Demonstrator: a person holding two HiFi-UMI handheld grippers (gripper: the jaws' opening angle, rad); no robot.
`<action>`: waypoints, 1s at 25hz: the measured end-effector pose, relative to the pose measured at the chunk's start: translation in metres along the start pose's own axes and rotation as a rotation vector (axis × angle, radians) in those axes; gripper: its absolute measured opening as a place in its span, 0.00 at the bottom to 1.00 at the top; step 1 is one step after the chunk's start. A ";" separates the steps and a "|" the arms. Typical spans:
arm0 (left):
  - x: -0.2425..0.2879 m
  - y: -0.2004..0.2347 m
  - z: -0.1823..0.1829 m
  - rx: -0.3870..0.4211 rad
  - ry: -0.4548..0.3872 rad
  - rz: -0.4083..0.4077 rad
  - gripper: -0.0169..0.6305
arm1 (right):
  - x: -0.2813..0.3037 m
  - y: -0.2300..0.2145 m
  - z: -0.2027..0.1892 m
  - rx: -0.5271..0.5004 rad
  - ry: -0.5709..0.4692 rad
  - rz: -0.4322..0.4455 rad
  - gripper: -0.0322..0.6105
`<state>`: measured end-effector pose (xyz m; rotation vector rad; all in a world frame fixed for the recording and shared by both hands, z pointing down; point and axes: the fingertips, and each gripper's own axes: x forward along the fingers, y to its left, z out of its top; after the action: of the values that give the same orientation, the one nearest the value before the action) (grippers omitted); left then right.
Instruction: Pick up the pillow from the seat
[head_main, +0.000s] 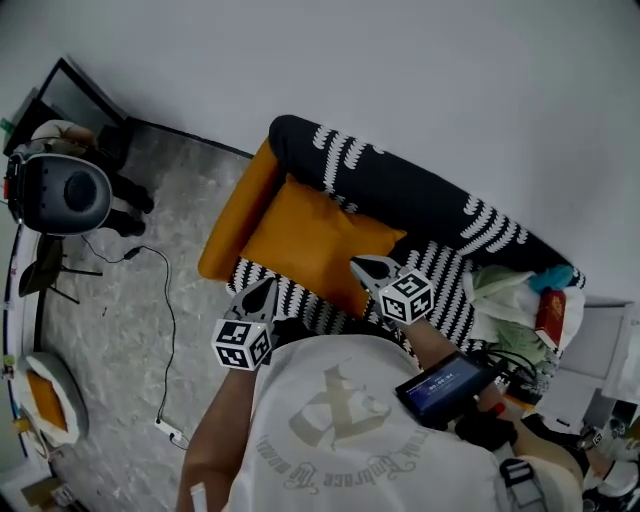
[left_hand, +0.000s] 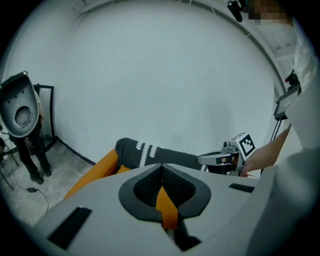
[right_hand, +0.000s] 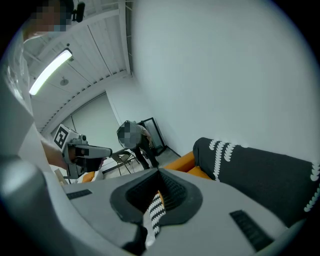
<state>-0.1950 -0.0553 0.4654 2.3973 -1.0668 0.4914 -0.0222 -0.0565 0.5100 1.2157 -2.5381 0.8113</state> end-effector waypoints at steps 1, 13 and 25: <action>0.003 0.000 0.000 -0.003 0.004 0.000 0.04 | 0.000 -0.002 -0.001 0.004 0.004 0.000 0.07; 0.046 0.019 0.006 0.017 0.083 -0.061 0.04 | 0.011 -0.029 -0.013 0.087 0.033 -0.071 0.07; 0.109 0.055 -0.007 0.022 0.193 -0.153 0.04 | 0.026 -0.065 -0.046 0.202 0.101 -0.196 0.07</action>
<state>-0.1684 -0.1487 0.5398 2.3711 -0.7916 0.6675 0.0092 -0.0811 0.5837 1.4182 -2.2575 1.0715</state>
